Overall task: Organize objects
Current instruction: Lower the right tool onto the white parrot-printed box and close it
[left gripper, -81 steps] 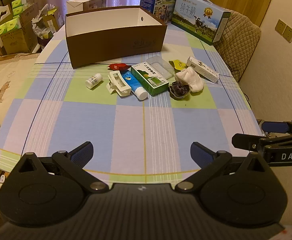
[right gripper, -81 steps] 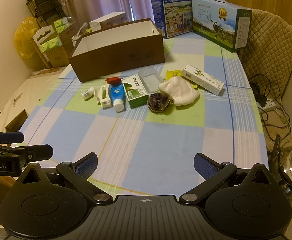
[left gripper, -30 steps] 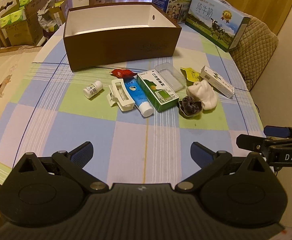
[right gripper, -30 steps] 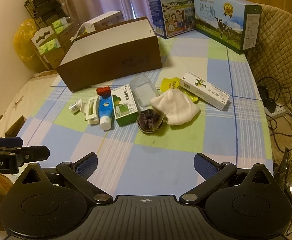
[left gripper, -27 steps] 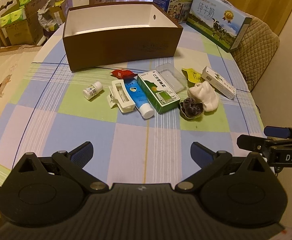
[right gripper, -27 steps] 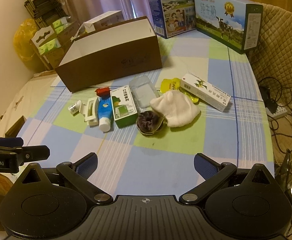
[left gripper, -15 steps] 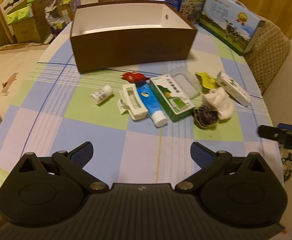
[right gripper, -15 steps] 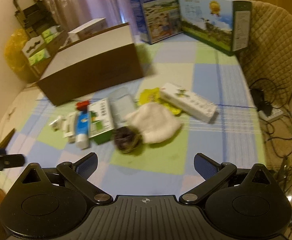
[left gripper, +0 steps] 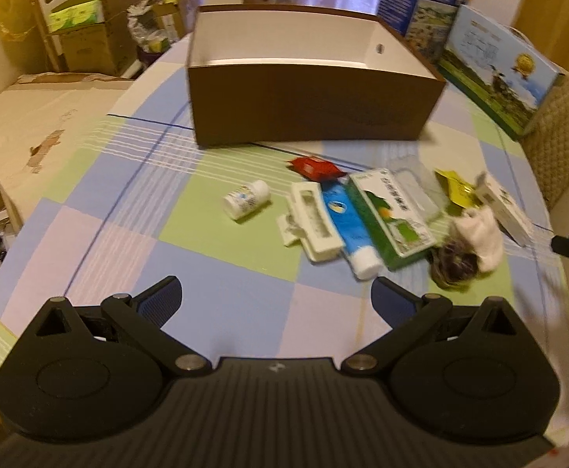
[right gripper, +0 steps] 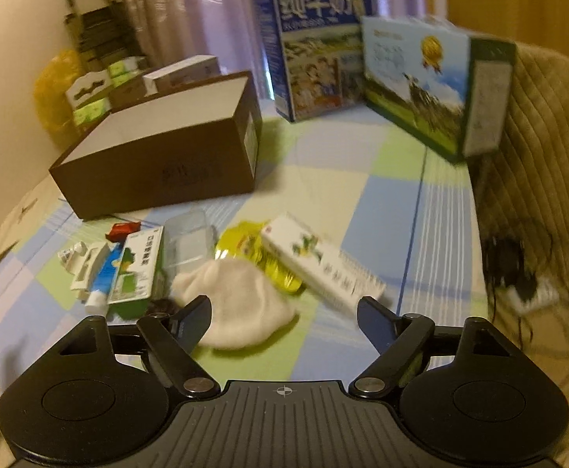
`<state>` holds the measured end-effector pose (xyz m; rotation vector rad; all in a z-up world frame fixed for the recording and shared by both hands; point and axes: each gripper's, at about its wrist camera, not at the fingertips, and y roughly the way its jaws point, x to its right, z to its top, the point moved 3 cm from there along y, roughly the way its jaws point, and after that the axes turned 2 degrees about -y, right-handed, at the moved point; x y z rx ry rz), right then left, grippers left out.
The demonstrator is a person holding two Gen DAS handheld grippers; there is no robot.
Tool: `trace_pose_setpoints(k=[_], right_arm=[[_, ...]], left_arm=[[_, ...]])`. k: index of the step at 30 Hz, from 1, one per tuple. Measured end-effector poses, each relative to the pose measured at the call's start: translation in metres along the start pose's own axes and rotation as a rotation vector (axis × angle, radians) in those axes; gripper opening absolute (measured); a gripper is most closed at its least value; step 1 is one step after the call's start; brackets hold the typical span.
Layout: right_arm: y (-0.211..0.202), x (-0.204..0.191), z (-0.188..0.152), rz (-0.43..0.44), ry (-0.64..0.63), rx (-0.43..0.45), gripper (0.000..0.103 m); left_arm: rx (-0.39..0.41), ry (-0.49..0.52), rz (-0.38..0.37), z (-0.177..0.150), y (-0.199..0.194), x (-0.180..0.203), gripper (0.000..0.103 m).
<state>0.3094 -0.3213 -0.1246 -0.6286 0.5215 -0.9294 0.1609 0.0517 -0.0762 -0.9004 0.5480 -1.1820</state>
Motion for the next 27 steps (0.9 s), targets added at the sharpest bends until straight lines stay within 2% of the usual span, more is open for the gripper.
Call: trace_pose_setpoints(k=[5, 16, 18, 22, 25, 27], right_arm=[[0.036, 0.017, 0.012, 0.001, -0.077, -0.026, 0.080], [0.111, 0.032, 0.022, 0.051, -0.244, -0.145, 0.079], [0.121, 0.030, 0.022, 0.051, -0.273, -0.167, 0.075], [0.133, 0.030, 0.018, 0.048, -0.309, -0.198, 0.054], [0.131, 0.030, 0.015, 0.034, -0.322, -0.193, 0.050], [0.129, 0.029, 0.013, 0.024, -0.327, -0.208, 0.042]], left_arm=[[-0.008, -0.028, 0.054, 0.005, 0.009, -0.011, 0.102], [-0.017, -0.048, 0.097, 0.009, 0.014, -0.007, 0.102], [-0.022, -0.050, 0.106, 0.009, 0.015, -0.007, 0.102], [-0.025, -0.051, 0.124, 0.010, 0.017, -0.007, 0.102], [-0.022, -0.051, 0.131, 0.010, 0.016, -0.007, 0.102], [-0.021, -0.052, 0.134, 0.010, 0.016, -0.007, 0.102]])
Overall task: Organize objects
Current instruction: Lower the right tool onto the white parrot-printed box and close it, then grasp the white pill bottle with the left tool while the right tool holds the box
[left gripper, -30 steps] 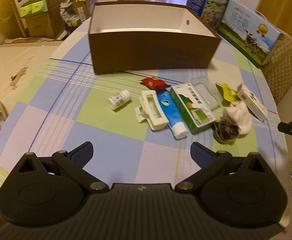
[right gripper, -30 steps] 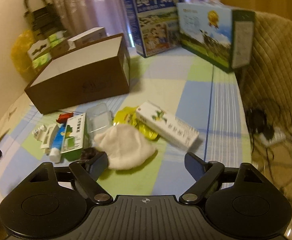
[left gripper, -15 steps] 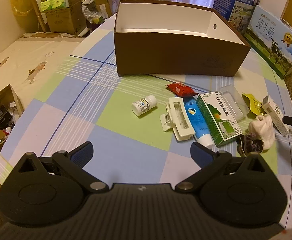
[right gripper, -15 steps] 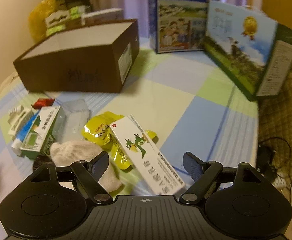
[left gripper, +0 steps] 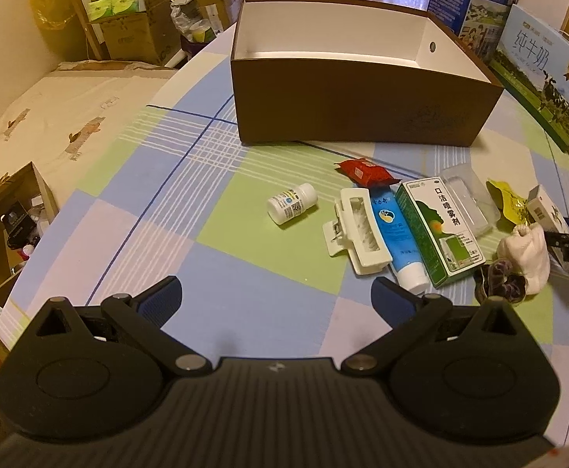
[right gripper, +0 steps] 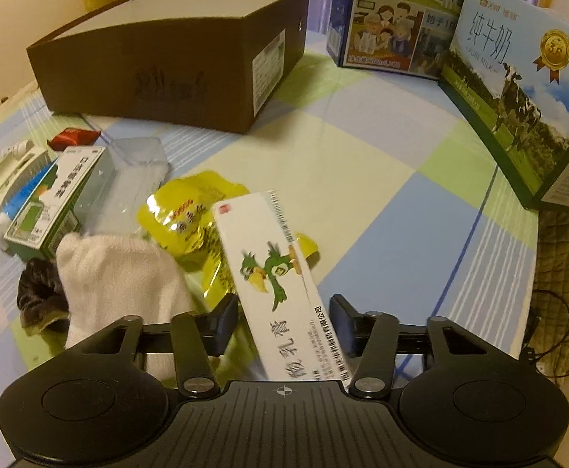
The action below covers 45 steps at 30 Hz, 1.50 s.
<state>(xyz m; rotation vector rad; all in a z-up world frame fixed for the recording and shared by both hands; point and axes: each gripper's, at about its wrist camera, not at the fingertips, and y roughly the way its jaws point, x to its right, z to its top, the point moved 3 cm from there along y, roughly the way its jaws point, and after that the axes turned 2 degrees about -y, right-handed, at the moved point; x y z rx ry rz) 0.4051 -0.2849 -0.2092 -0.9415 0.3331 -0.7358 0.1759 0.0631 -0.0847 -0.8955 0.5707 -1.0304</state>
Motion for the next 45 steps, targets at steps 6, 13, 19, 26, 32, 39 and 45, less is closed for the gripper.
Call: trace_pose_setpoints(k=[6, 13, 19, 26, 32, 39, 45], right_arm=[[-0.011, -0.001, -0.016, -0.037, 0.088, -0.060, 0.036], [-0.034, -0.022, -0.044, -0.077, 0.183, -0.091, 0.036], [-0.054, -0.053, -0.066, -0.104, 0.269, -0.094, 0.036], [-0.069, -0.079, -0.077, -0.135, 0.377, -0.107, 0.036], [-0.072, -0.088, -0.079, -0.176, 0.458, -0.109, 0.036], [-0.073, -0.089, -0.079, -0.216, 0.536, -0.107, 0.036], [-0.072, -0.090, -0.079, -0.243, 0.577, -0.102, 0.036]], left_arm=[[0.002, 0.007, -0.006, -0.001, 0.001, 0.001, 0.102], [0.012, 0.046, -0.026, 0.002, 0.002, 0.003, 0.102], [0.021, 0.092, -0.054, 0.010, 0.008, 0.000, 0.102], [0.016, 0.202, -0.090, 0.023, 0.032, -0.009, 0.093], [0.013, 0.328, -0.123, 0.037, 0.069, -0.010, 0.080], [-0.024, 0.434, -0.191, 0.054, 0.114, 0.001, 0.064], [-0.056, 0.487, -0.204, 0.065, 0.136, 0.005, 0.048]])
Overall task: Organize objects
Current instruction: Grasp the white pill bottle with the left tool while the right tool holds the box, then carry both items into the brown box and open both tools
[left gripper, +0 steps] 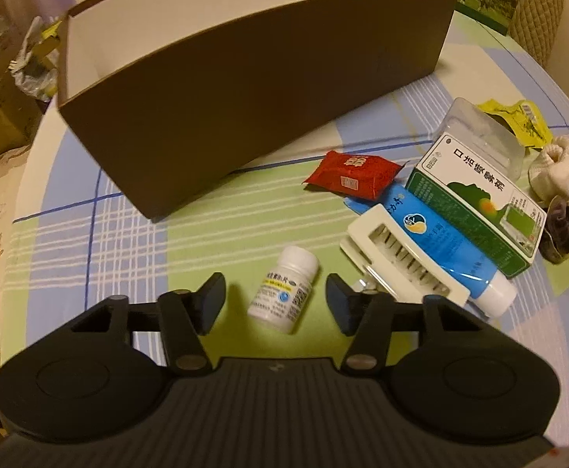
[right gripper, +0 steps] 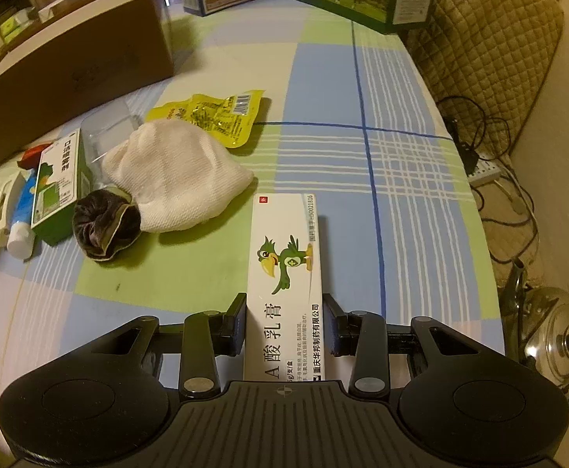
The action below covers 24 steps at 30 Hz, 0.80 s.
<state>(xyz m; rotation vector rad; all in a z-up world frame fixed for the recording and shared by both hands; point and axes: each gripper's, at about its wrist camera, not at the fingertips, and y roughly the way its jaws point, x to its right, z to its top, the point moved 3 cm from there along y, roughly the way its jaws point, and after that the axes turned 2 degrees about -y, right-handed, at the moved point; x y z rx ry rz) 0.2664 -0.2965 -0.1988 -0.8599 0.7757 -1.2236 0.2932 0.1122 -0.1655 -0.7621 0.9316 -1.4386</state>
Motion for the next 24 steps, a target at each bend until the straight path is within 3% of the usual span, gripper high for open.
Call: trace_pose_setpoints(k=[2, 7, 9, 18, 24], right_arm=[[0.000, 0.001, 0.001, -0.001, 0.012, 0.001, 0.036], [0.002, 0.000, 0.002, -0.010, 0.027, 0.003, 0.036], [0.002, 0.000, 0.003, -0.011, 0.038, 0.004, 0.035], [-0.015, 0.012, 0.023, -0.003, 0.112, 0.064, 0.035], [-0.041, -0.016, 0.065, 0.093, 0.046, 0.157, 0.035]], left_arm=[[-0.010, 0.010, -0.014, 0.002, 0.003, -0.002, 0.046], [-0.034, 0.020, -0.045, 0.003, 0.009, -0.001, 0.026], [-0.037, 0.013, -0.058, 0.003, 0.009, -0.001, 0.023], [-0.015, -0.053, -0.067, 0.003, -0.006, -0.008, 0.023], [0.062, -0.131, -0.088, 0.019, -0.043, -0.014, 0.023]])
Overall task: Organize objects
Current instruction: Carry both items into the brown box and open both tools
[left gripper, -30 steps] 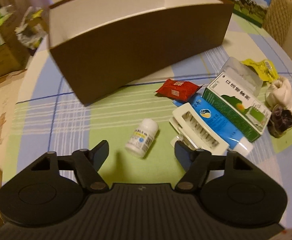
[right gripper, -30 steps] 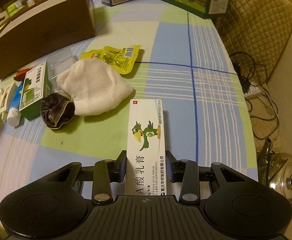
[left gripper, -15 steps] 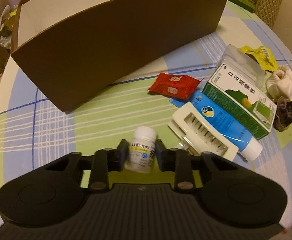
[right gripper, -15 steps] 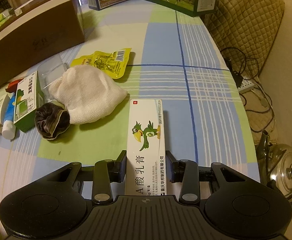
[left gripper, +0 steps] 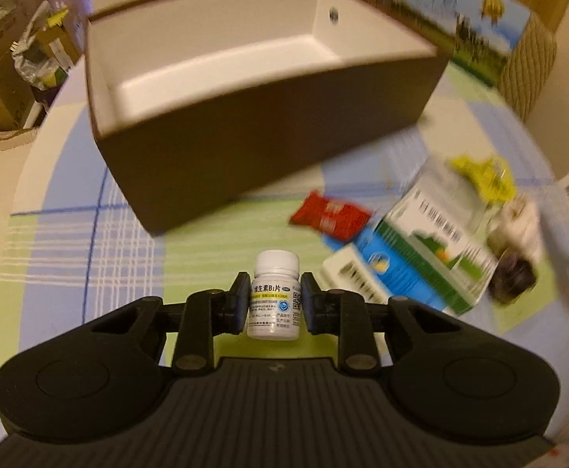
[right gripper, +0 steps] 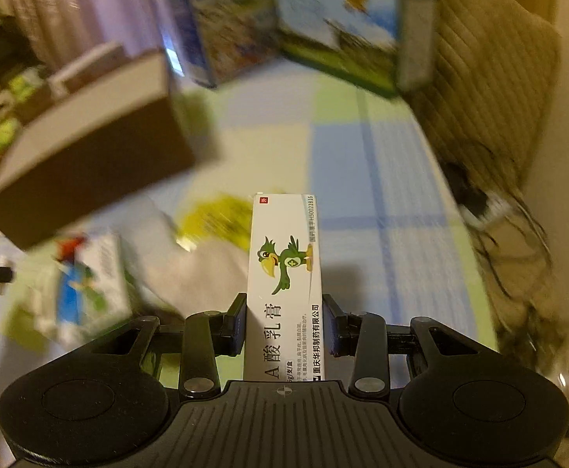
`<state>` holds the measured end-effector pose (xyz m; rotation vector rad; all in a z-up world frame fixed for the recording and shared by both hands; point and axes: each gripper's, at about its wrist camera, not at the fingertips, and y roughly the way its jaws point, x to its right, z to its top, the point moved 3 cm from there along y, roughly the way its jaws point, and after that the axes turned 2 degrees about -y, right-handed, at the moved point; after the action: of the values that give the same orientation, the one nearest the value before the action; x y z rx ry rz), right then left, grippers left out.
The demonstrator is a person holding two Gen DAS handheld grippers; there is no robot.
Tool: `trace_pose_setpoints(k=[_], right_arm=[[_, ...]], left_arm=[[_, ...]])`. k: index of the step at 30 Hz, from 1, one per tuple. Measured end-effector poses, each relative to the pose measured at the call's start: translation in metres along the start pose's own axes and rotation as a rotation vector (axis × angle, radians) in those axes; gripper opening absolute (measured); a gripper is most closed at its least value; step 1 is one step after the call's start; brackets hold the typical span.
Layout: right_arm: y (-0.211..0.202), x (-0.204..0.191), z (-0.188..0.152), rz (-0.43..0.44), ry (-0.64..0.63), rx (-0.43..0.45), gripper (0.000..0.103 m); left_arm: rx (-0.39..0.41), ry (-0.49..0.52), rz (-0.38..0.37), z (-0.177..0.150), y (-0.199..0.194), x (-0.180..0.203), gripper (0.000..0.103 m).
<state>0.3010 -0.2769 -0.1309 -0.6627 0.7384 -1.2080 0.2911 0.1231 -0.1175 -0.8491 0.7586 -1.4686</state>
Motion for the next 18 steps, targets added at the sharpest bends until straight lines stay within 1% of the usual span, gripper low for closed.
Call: trace_pose_setpoints(k=[3, 6, 9, 11, 14, 18], right_arm=[[-0.001, -0.029, 0.028, 0.083, -0.054, 0.044, 0.035], [0.005, -0.060, 0.061, 0.186, -0.092, 0.079, 0.035], [0.015, -0.092, 0.093, 0.279, -0.127, 0.110, 0.035], [0.022, -0.116, 0.114, 0.330, -0.153, 0.129, 0.035], [0.036, -0.149, 0.145, 0.374, -0.191, 0.150, 0.035], [0.063, -0.184, 0.177, 0.404, -0.216, 0.158, 0.035]], left_arm=[[0.053, -0.030, -0.012, 0.020, -0.019, 0.001, 0.023], [0.088, -0.061, -0.006, 0.042, -0.029, 0.000, 0.023], [0.127, -0.087, 0.000, 0.068, -0.035, -0.003, 0.023], [0.145, -0.103, 0.017, 0.085, -0.034, -0.006, 0.023], [0.163, -0.134, 0.032, 0.108, -0.032, -0.014, 0.023], [0.174, -0.153, 0.054, 0.135, -0.021, -0.024, 0.023]])
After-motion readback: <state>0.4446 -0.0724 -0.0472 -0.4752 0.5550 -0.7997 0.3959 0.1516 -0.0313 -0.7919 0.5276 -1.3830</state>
